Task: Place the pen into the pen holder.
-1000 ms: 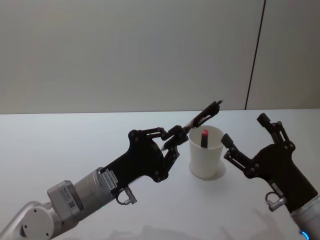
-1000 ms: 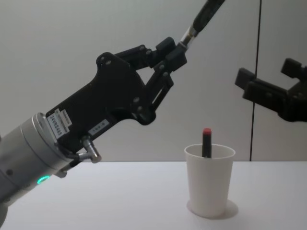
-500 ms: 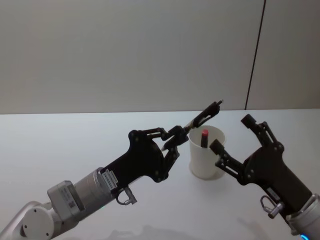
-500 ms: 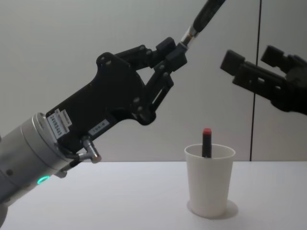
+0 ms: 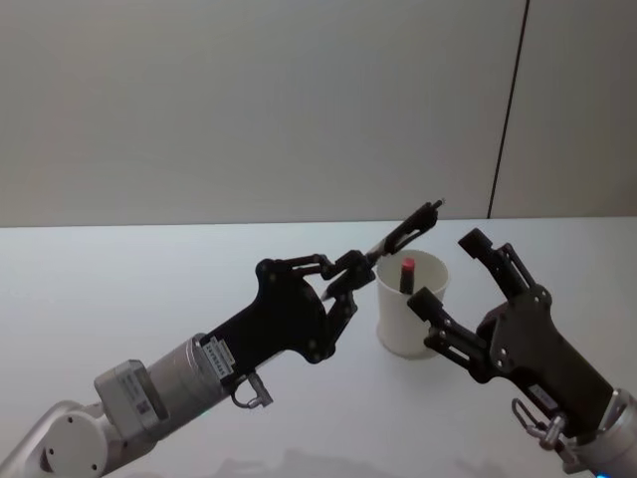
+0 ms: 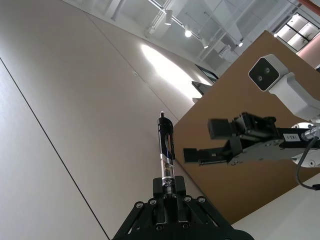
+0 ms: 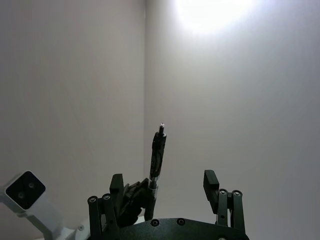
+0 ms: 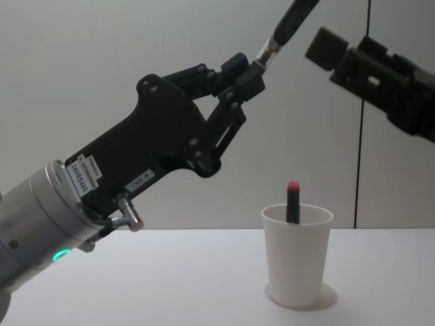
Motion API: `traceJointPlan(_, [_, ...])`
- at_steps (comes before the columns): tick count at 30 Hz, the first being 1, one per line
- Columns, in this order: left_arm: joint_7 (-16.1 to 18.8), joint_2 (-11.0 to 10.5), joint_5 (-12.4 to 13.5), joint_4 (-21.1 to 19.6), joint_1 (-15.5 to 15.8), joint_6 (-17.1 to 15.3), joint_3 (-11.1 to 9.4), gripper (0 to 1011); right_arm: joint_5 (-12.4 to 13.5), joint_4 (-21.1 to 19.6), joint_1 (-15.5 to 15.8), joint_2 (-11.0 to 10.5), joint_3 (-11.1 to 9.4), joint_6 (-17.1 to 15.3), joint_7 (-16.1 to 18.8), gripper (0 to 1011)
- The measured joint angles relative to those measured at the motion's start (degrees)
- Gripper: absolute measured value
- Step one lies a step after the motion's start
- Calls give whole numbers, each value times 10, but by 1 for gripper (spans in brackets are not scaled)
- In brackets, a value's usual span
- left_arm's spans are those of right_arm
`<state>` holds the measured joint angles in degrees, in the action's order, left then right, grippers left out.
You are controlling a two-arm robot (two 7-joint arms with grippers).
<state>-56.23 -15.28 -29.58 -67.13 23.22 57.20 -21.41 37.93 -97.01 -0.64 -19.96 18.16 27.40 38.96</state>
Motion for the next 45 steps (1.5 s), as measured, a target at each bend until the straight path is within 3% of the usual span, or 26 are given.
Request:
traceJointPlan(14, [0,0,0,0,0,0,0,139,66,22,-15,17,3,11,40,1002])
traceJointPlan(26, [0,0,0,0,0,0,0,139,104,50,-40,42,9,1,56,1002])
traceJointPlan(36, [0,0,0,0,0,0,0,139,108,70,-61,60,15,-19,58,1002])
traceJointPlan(45, [0,0,0,0,0,0,0,139,97,83,-75,73,22,-40,54,1002])
